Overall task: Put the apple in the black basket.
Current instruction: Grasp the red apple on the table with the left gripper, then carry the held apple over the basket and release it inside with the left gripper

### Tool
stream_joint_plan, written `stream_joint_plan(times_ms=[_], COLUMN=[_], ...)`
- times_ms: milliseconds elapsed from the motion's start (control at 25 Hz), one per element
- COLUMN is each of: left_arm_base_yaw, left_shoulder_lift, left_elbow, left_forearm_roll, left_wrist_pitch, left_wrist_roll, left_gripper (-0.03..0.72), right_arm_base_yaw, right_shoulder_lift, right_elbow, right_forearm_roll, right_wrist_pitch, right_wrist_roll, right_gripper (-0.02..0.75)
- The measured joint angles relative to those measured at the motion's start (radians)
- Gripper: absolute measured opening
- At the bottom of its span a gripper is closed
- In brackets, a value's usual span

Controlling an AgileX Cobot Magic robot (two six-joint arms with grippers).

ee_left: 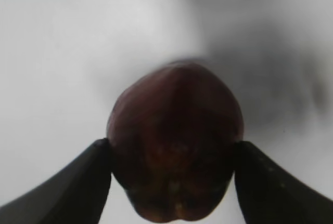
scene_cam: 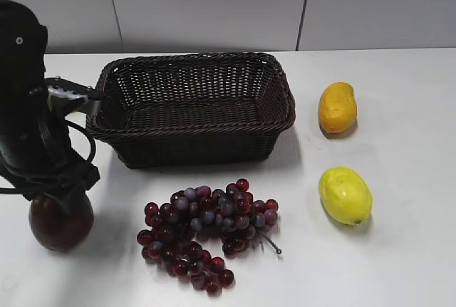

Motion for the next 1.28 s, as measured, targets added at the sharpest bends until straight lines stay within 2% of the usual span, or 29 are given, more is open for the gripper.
stream_joint_plan(times_ms=[360, 600, 800, 1080, 1280], left_arm_base_yaw=[0.000, 0.000, -0.016, -0.073, -0.096], left_shoulder_lift=[-0.175, -0.164, -0.027, 0.274, 0.449], left_elbow=[-0.042, -0.243, -0.448, -0.725, -0.814], left_forearm_roll=[0.064, 0.105, 0.111, 0.109, 0.096], left_wrist_pitch=[0.037, 0.033, 0.037, 0.036, 0.034], left_wrist_roll=[0.025, 0.102, 0.170, 0.190, 0.192], left_gripper=[0.509, 0.509, 0.509, 0.505, 0.505], right_arm_base_yaw=[0.000, 0.000, 0.000, 0.000, 0.000], right_shoulder_lift=[0.000, 0.000, 0.000, 0.000, 0.000], right_elbow=[0.000, 0.000, 0.000, 0.000, 0.000], right_forearm_roll=[0.000, 0.000, 0.001, 0.001, 0.001], right_wrist_pitch=[0.000, 0.000, 0.000, 0.000, 0.000], right_wrist_roll=[0.000, 0.000, 0.000, 0.000, 0.000], right_gripper=[0.571, 0.571, 0.571, 0.571, 0.571])
